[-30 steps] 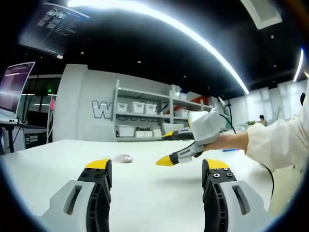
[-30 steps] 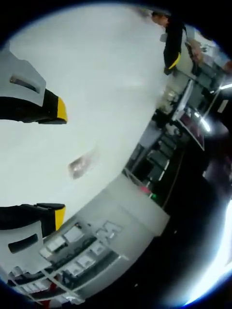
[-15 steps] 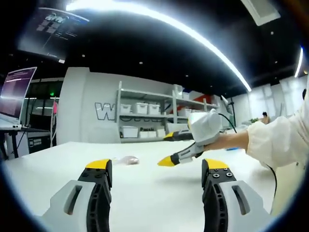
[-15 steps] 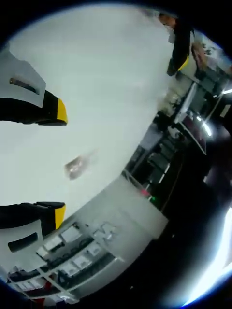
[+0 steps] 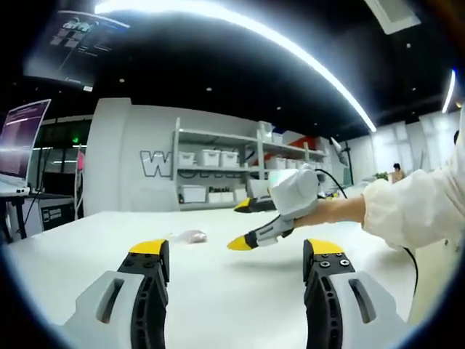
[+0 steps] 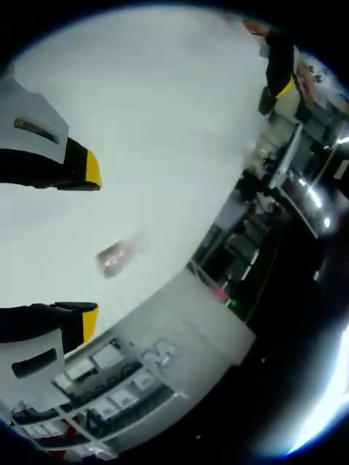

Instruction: Open the resealable bag by pulling the two sides of the seal apart until the entire bag opening is separated and visibly accessible.

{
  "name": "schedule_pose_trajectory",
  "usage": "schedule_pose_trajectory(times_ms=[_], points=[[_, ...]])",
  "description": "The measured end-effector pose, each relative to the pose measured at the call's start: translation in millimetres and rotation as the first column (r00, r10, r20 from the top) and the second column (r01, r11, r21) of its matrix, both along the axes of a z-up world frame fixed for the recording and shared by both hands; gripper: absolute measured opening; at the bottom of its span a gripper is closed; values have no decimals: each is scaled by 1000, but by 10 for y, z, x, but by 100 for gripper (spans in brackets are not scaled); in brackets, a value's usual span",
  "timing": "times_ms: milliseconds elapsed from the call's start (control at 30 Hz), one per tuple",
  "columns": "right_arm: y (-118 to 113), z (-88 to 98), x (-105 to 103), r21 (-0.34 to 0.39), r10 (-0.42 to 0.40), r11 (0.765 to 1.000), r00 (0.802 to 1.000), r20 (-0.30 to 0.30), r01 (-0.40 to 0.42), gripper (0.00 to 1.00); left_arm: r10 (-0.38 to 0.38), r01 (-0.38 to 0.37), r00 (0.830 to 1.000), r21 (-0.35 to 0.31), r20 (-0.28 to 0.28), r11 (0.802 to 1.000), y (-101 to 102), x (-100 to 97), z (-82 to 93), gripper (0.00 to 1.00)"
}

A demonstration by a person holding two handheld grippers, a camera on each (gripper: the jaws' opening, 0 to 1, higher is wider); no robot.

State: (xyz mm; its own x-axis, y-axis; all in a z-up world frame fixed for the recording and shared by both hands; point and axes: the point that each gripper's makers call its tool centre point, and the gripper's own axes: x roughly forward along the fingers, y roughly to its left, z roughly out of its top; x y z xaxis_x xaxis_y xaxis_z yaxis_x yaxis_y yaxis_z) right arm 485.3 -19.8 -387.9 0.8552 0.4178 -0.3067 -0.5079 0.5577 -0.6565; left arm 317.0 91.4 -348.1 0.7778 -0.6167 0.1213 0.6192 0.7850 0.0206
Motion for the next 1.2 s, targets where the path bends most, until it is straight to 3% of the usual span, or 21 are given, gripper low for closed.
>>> schedule_pose_trajectory(times_ms=[1200], points=[[389, -162, 365, -84, 61, 995, 998, -6, -61, 54, 1, 0, 1000, 22, -13, 1000, 32, 27, -50, 72]])
